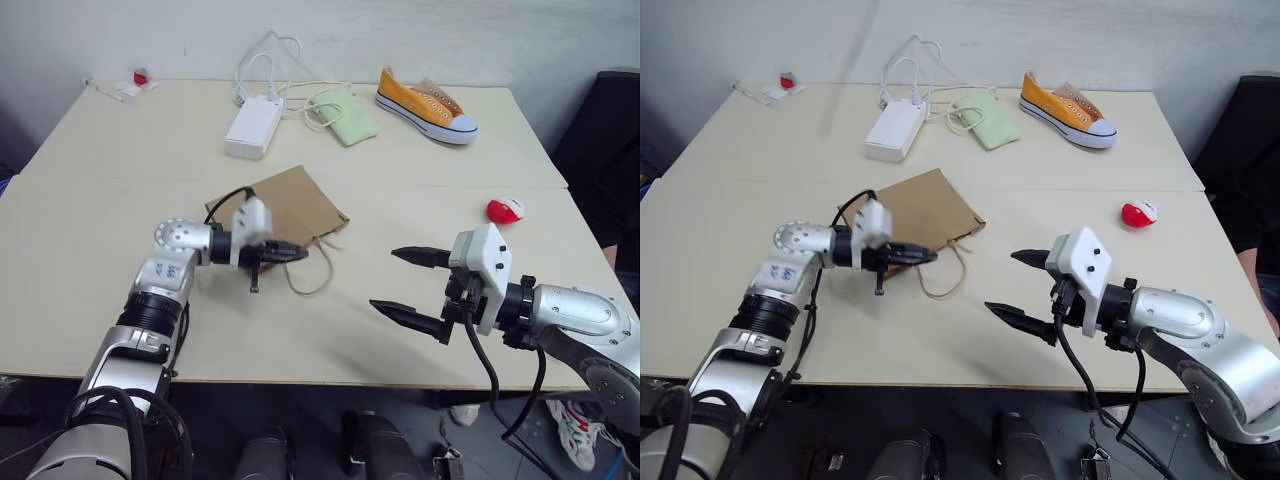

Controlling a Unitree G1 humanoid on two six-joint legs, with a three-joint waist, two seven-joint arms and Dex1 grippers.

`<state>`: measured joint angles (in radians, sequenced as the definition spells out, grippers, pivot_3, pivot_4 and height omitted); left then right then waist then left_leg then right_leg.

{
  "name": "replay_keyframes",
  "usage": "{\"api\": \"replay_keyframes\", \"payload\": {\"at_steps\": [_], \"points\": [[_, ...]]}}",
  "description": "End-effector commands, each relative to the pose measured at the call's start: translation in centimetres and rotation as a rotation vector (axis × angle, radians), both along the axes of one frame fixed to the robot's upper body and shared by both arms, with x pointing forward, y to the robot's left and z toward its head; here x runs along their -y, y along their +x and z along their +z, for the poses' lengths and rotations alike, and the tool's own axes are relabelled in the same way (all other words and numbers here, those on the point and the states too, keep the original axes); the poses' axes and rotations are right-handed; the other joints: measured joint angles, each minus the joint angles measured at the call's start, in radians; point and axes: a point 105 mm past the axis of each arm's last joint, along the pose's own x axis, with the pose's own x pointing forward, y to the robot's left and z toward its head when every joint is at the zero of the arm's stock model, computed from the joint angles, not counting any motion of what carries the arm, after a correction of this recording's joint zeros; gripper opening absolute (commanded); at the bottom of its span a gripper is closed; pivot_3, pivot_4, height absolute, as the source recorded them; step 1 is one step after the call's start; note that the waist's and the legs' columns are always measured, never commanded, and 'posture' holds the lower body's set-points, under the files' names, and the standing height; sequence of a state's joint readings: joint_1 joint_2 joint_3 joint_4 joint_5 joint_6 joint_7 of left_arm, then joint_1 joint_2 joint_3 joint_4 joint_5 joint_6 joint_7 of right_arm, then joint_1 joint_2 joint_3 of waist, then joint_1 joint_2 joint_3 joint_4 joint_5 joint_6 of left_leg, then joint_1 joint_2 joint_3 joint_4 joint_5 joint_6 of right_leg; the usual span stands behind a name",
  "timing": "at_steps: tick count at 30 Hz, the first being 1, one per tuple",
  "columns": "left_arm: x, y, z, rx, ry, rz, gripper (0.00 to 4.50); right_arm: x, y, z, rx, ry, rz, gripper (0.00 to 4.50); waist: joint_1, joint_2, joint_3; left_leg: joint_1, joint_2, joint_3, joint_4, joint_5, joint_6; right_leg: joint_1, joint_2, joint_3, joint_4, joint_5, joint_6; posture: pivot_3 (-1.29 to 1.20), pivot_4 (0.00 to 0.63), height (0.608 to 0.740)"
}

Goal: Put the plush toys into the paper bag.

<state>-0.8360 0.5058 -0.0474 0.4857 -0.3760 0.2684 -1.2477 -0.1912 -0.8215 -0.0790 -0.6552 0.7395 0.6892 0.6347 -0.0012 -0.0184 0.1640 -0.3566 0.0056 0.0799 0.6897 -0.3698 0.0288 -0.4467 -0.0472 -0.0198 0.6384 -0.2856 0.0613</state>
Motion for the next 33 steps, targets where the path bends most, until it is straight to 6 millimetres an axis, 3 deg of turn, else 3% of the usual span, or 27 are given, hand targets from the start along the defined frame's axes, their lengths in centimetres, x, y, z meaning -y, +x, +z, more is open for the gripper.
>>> {"api": "replay_keyframes", "payload": {"at_steps": [1,5,7,13,19,25,29,33], "points": [[0.8,-1.0,3.9,-0.034,-0.139,-0.054,0.03,-0.5,0.9,-0.2,0.024,0.010,-0.011,4.50,-0.001,0.000,0.000,0.000,0.000,0.000,0.000,0.000,0.000,0.000,0.000,0.000,0.000,0.000,0.000,0.00,0.150,0.740],[1.7,-1.9,5.4,-0.065,-0.183,-0.103,0.03,-1.5,2.6,-1.1,0.011,0.027,-0.024,4.50,-0.002,0.000,0.000,0.001,0.000,0.000,0.001,0.000,0.000,0.001,0.000,0.000,0.003,0.000,0.000,0.00,0.150,0.740],[2.2,-2.4,5.7,-0.062,-0.183,-0.128,0.00,-2.2,3.7,-0.9,0.016,0.057,-0.029,4.13,-0.002,0.000,0.000,0.001,0.000,0.000,0.002,0.000,0.000,0.000,0.000,0.000,0.003,0.000,0.000,0.00,0.150,0.740],[3.2,-2.9,5.7,-0.060,-0.174,-0.153,0.00,-4.3,5.9,-0.9,0.016,0.069,-0.006,2.05,-0.003,0.000,0.000,0.000,0.000,-0.001,0.003,0.000,0.000,0.000,0.000,0.000,0.004,0.000,0.000,0.00,0.150,0.740],[4.2,-3.5,5.8,-0.046,-0.189,-0.180,0.00,-6.8,7.9,-2.4,0.000,0.017,0.033,0.02,-0.004,0.000,0.000,0.000,-0.001,-0.001,0.004,0.000,0.000,0.000,0.000,0.000,0.005,0.000,0.000,0.00,0.150,0.740],[4.1,-3.6,6.9,-0.029,-0.249,-0.162,0.00,-7.1,9.5,-7.3,-0.057,-0.193,0.026,0.02,-0.006,0.000,0.000,0.000,0.000,-0.001,0.005,0.000,0.000,0.000,0.000,0.000,0.005,0.000,0.000,0.00,0.150,0.740],[2.6,-3.0,10.6,-0.032,-0.407,-0.112,0.00,-5.7,9.6,-10.3,-0.094,-0.308,0.013,0.02,-0.008,0.000,0.000,0.000,0.000,-0.001,0.005,0.000,0.000,0.000,-0.001,0.000,0.006,0.000,0.000,0.00,0.150,0.740],[1.3,-3.1,13.0,-0.036,-0.493,-0.086,0.00,-4.6,9.3,-11.2,-0.112,-0.334,0.002,0.02,-0.009,0.001,0.000,0.001,0.000,-0.002,0.007,0.000,-0.001,0.001,-0.001,-0.001,0.007,0.000,0.000,0.00,0.150,0.740]]}}
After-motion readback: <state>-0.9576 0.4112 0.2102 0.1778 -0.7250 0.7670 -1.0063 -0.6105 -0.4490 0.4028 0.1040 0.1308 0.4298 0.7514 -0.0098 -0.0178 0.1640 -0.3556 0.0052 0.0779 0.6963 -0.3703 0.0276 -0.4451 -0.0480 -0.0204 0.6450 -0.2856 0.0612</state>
